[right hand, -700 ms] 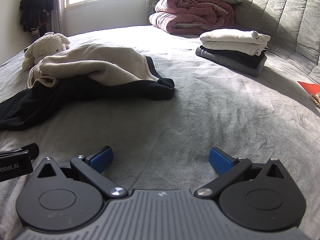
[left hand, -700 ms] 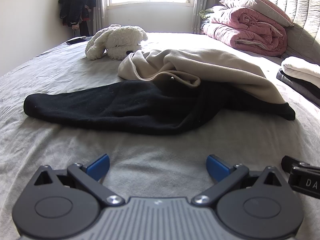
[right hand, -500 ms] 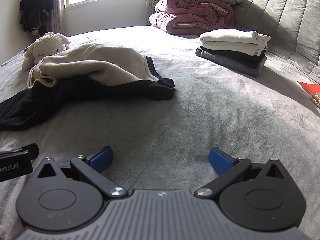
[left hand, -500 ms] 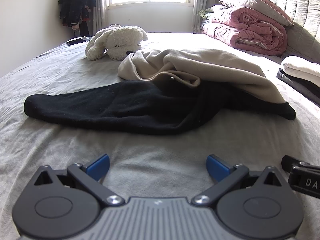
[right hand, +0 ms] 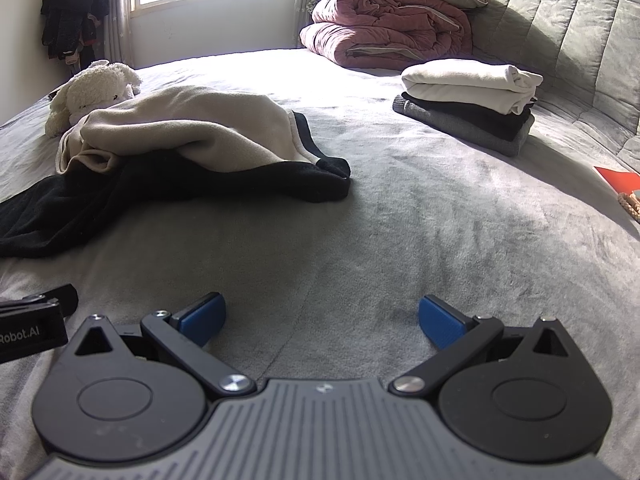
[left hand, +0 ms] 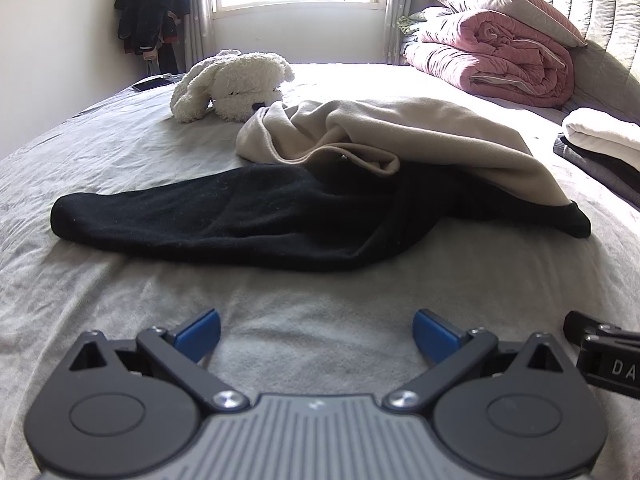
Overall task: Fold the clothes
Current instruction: 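Move both open grippers toward the beige and black garments on the bed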
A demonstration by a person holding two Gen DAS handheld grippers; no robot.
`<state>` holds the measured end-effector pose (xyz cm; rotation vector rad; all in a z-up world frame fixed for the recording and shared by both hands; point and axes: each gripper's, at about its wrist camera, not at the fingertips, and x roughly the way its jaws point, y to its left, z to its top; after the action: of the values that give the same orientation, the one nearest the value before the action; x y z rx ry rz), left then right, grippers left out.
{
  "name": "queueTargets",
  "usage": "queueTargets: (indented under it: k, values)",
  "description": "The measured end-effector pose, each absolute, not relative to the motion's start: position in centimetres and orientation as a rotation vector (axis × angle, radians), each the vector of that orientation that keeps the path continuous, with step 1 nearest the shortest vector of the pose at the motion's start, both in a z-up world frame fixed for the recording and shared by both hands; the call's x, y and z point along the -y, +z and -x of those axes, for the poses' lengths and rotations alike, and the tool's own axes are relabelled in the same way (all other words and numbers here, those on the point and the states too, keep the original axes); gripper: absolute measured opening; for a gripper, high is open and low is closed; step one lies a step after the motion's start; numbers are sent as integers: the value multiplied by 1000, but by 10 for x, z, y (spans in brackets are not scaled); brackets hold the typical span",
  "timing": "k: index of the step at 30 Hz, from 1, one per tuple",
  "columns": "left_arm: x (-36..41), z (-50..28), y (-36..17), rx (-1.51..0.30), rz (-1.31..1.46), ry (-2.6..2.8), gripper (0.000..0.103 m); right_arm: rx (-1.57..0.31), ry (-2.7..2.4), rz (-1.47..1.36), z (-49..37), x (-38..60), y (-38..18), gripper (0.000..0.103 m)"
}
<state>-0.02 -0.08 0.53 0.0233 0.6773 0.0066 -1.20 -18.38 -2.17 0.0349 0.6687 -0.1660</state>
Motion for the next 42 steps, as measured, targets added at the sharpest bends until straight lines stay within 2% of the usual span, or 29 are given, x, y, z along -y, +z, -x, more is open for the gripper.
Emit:
queueTargets:
  k: [6,22,42]
  values:
    - [-8,8,17,-711,-32,21,102,-735,-159,-33,14,184,-10,103]
    - [-44,22,40,-831,117,74,103,-712,-167,-67,32,174,26,103]
    - [-41,23,55,-827,44,51,103,-679,-164,-73,33,160,42,103]
